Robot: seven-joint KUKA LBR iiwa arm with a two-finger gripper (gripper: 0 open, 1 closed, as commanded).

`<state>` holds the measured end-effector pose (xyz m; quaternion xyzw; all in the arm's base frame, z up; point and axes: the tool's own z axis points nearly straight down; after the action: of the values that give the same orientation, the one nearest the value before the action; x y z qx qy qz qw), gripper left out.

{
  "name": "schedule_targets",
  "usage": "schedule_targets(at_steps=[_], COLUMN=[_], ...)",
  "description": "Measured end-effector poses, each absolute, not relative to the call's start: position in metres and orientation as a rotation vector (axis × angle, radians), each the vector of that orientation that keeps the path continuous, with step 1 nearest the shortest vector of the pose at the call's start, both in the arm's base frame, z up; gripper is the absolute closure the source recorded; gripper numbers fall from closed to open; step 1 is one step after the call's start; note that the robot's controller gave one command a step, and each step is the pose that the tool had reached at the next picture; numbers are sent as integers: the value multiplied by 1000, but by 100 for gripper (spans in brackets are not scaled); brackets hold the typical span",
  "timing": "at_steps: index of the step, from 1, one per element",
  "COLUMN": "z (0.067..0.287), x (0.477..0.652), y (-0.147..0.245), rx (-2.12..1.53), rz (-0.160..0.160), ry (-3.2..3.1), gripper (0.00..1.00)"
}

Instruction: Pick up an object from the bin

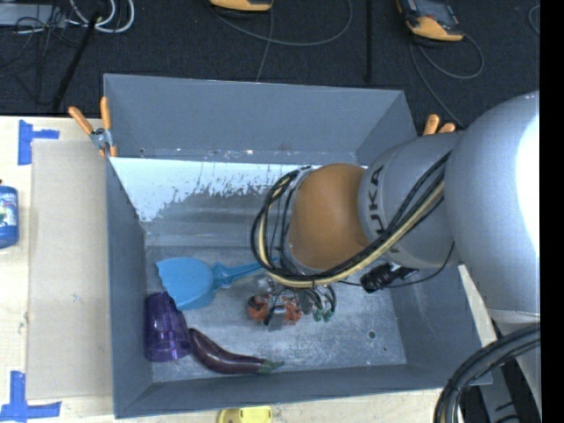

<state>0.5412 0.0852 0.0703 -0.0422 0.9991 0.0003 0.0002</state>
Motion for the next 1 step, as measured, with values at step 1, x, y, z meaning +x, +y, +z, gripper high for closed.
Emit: schedule_targets(at_steps=[1], z=[71], x=[541], y=[85], rx=[-132], rz=[1], ry=[3141], gripper=[100])
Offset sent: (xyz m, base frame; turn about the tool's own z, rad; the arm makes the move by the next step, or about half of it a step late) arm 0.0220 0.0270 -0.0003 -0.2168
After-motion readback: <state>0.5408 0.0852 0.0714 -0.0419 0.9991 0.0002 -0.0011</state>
